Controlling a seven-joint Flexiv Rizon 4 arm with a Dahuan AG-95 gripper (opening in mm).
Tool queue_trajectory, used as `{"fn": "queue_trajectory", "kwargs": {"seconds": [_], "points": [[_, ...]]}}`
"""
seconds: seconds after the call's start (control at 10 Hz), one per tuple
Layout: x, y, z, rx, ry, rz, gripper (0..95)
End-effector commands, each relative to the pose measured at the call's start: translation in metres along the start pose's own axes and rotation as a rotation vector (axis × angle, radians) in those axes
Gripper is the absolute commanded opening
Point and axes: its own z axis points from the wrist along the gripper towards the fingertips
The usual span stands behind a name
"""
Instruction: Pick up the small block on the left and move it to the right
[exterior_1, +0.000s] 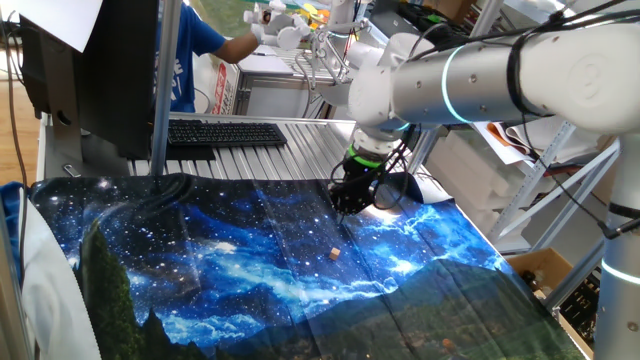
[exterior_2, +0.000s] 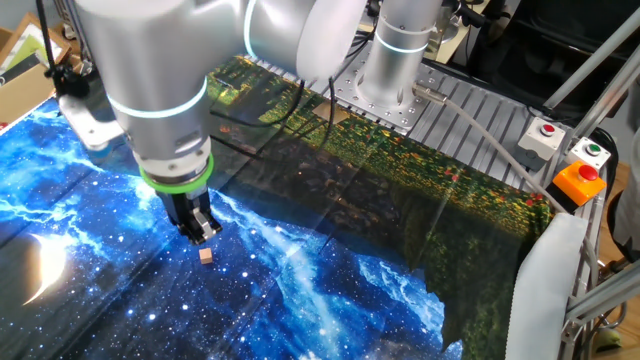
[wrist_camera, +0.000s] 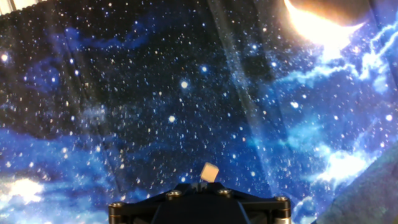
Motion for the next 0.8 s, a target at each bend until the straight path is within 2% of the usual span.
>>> {"fn": "queue_trajectory", "kwargs": {"seconds": [0.1,0.5,0.8], "points": [[-0.002,0.004,0.008,0.001,0.004,0.010,0.0],[0.001,-0.001,0.026,-0.005,0.009,0.012,0.0],[0.002,-0.005,0.036,-0.006,0.009,0.023,0.0]]}}
